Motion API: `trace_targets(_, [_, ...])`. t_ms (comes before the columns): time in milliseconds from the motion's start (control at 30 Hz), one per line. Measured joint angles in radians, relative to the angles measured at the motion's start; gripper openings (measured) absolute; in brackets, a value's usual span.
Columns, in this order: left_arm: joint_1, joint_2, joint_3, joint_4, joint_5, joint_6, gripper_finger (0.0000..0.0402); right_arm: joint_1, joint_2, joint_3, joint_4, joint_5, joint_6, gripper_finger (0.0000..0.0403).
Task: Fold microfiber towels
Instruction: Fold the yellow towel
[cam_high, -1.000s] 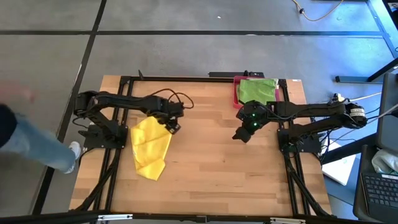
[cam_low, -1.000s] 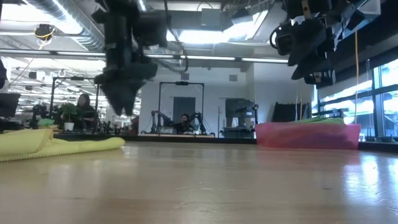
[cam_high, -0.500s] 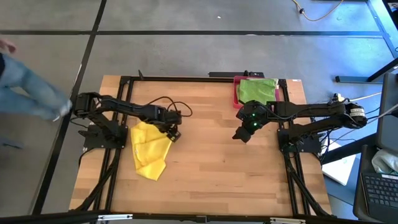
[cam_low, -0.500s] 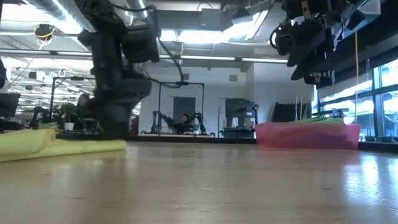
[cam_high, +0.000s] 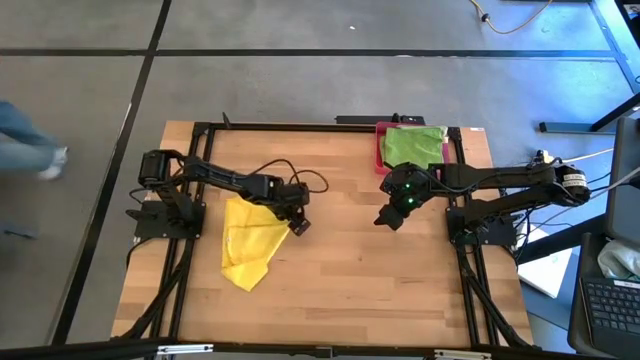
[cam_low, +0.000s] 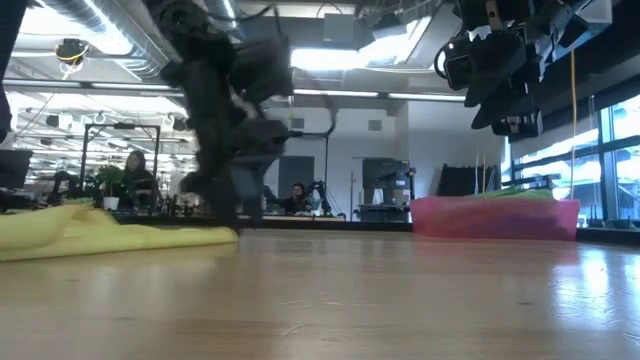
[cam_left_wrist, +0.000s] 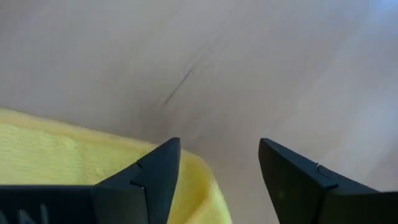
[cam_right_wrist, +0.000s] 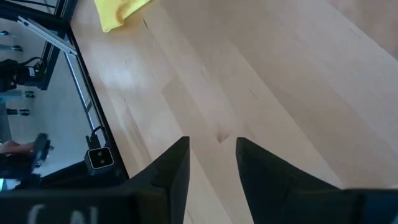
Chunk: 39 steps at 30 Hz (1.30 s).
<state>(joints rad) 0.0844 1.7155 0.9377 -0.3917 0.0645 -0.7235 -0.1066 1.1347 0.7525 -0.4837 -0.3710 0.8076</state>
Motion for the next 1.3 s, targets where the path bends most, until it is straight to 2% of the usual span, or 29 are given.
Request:
trace_targets(100, [0.012, -0.008, 0.105, 0.002, -0.013, 0.094, 0.0212, 0.000, 0.000, 0.000, 0.000, 0.001, -0.001, 0.0133])
trace_targets(300, [0.028, -0.009, 0.303, -0.407, -0.093, 0.213, 0.0212, 0.000, 0.000, 0.000, 0.004, 0.002, 0.000, 0.0133])
trace_targets(567, [-0.037, -0.014, 0.257, -0.742, -0.069, 0.425, 0.0212, 0.000, 0.000, 0.000, 0.005, 0.011, -0.027, 0.0133])
trace_targets(700, [-0.062, -0.093, 0.183, -0.771, -0.040, 0.433, 0.0202, 0.000, 0.000, 0.000, 0.006, 0.011, -0.034, 0.0133])
trace_targets(833, [-0.068, -0.234, 0.109, -0.776, -0.008, 0.308, 0.0187, 0.000, 0.000, 0.000, 0.010, 0.014, -0.056, 0.0133])
trace_targets(933, [-0.065, -0.360, 0.027, -0.779, -0.008, 0.136, 0.0180, 0.000, 0.000, 0.000, 0.013, 0.037, -0.060, 0.0133])
trace_targets(1067, [-0.086, -0.503, -0.102, -0.780, 0.068, -0.084, 0.0177, 0.000, 0.000, 0.000, 0.026, 0.065, -0.066, 0.0133])
trace_targets(1167, [-0.127, -0.566, -0.170, -0.780, 0.101, -0.196, 0.0177, 0.000, 0.000, 0.000, 0.036, 0.068, -0.086, 0.0133])
trace_targets(1300, [-0.158, -0.582, -0.208, -0.779, 0.069, -0.245, 0.0176, 0.000, 0.000, 0.000, 0.040, 0.088, -0.109, 0.0133])
